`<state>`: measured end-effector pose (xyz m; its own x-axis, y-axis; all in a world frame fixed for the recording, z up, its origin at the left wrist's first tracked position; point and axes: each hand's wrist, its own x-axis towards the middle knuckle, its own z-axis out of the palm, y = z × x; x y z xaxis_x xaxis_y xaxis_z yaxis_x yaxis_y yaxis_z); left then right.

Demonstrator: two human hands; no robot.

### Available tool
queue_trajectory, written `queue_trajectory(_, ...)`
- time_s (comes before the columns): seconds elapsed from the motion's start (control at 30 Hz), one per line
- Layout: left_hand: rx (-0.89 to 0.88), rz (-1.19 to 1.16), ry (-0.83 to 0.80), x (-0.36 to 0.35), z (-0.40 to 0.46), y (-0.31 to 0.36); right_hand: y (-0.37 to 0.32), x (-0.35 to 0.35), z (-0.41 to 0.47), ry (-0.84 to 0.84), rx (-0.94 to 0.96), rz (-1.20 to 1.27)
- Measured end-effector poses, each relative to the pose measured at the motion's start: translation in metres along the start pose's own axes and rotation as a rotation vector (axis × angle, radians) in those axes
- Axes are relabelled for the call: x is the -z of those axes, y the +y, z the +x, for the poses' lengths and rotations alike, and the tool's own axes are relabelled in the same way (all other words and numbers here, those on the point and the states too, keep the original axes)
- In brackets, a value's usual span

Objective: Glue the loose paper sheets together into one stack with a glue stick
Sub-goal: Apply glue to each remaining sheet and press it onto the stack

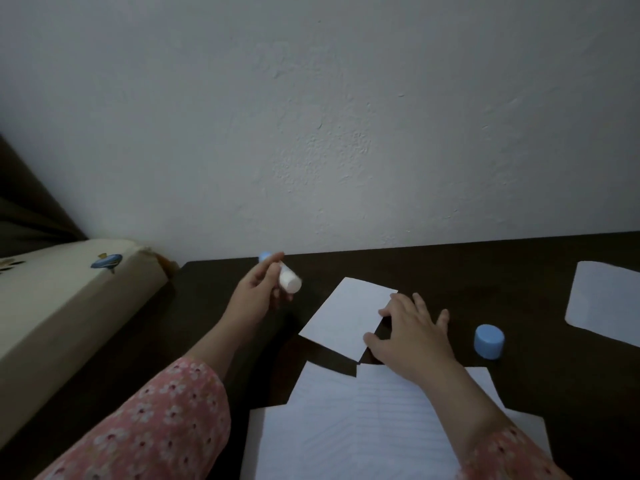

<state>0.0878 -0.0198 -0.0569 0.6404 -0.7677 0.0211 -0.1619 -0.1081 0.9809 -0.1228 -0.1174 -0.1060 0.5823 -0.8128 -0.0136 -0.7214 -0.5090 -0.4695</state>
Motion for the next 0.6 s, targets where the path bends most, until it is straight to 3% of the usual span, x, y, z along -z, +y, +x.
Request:
queue_trajectory(0.1,0.008,-0.004,-0.036,0.009,-0.013,-0.003,0.0,0.0,0.0,0.003,-0.003,-0.002)
queue_trajectory(0.23,0.037,0.121,0.104,0.009,-0.023,-0.004,0.0,0.0,-0.003,0.011,0.002,0.006)
queue_trajectory(0.33,0.045,0.257,0.105,0.006,-0.027,-0.008,-0.003,-0.001,-0.008,0.033,-0.012,-0.007)
queue_trajectory(0.6,0.051,0.253,0.213,-0.016,-0.036,-0.023,-0.015,-0.005,-0.02,0.075,-0.128,-0.053)
